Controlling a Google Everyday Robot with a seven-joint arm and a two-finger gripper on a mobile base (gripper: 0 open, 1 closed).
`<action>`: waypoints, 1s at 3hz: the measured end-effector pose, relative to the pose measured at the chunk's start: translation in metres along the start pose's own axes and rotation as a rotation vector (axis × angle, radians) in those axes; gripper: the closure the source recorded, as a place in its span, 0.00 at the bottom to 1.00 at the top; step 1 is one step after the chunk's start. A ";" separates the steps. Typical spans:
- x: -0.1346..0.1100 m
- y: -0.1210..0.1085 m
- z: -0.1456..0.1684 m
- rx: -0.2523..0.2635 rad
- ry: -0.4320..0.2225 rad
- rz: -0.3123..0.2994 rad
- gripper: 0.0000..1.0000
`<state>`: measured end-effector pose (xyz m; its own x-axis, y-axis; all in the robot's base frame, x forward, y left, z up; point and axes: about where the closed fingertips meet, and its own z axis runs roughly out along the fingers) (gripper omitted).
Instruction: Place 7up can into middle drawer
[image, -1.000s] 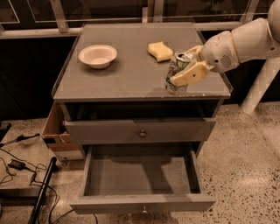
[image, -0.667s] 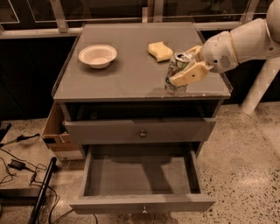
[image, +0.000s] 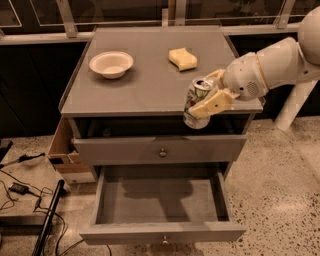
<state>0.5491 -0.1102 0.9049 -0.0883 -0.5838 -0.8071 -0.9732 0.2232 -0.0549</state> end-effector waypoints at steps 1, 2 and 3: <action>0.021 0.034 0.018 -0.013 0.001 0.015 1.00; 0.066 0.054 0.055 -0.001 -0.005 -0.001 1.00; 0.133 0.053 0.108 0.045 0.035 -0.030 1.00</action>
Offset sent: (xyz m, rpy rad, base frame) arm -0.0602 0.0230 -0.1683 0.0048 -0.0739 -0.0015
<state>0.5087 -0.0922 0.7314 -0.0676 -0.6172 -0.7839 -0.9651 0.2396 -0.1054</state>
